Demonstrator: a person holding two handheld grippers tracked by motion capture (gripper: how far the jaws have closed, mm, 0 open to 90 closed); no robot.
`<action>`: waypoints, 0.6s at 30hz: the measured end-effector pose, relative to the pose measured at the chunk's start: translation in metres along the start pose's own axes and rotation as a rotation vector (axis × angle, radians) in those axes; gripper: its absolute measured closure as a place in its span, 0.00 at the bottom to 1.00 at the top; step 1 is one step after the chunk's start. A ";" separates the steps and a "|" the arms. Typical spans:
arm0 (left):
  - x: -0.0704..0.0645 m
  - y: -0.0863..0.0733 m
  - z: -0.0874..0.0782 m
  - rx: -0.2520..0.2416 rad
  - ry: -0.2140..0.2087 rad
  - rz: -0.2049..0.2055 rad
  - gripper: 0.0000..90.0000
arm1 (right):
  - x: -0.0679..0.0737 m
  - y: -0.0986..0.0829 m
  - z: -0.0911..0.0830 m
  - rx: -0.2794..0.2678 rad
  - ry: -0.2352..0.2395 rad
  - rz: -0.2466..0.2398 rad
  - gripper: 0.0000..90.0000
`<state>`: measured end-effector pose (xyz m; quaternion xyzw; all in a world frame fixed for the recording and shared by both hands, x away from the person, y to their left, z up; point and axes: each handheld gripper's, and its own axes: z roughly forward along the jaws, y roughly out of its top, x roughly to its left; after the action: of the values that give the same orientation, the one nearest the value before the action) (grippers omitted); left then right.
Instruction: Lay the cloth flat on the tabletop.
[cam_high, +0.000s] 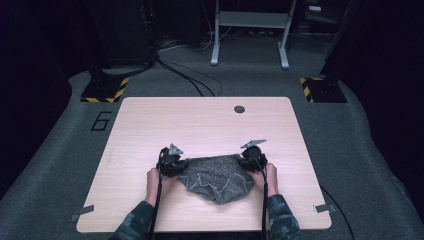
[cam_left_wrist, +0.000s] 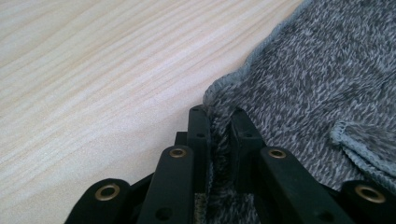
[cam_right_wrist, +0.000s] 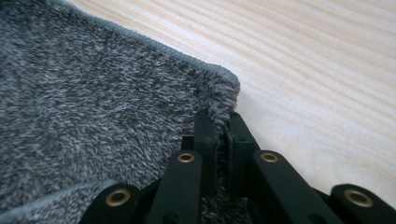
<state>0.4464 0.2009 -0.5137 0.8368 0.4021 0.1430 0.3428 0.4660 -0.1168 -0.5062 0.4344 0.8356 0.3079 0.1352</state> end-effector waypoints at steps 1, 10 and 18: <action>0.000 0.000 0.000 -0.011 -0.004 -0.007 0.90 | 0.001 -0.001 -0.001 -0.003 0.007 0.014 0.95; -0.004 0.001 -0.009 -0.017 -0.047 -0.011 0.90 | 0.006 -0.014 -0.027 -0.048 0.031 0.045 0.95; -0.009 -0.002 -0.017 -0.006 -0.093 -0.010 0.91 | 0.014 -0.027 -0.040 -0.063 0.039 0.049 0.95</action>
<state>0.4305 0.2026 -0.5030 0.8394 0.3898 0.1036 0.3644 0.4210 -0.1323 -0.4918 0.4442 0.8171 0.3455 0.1251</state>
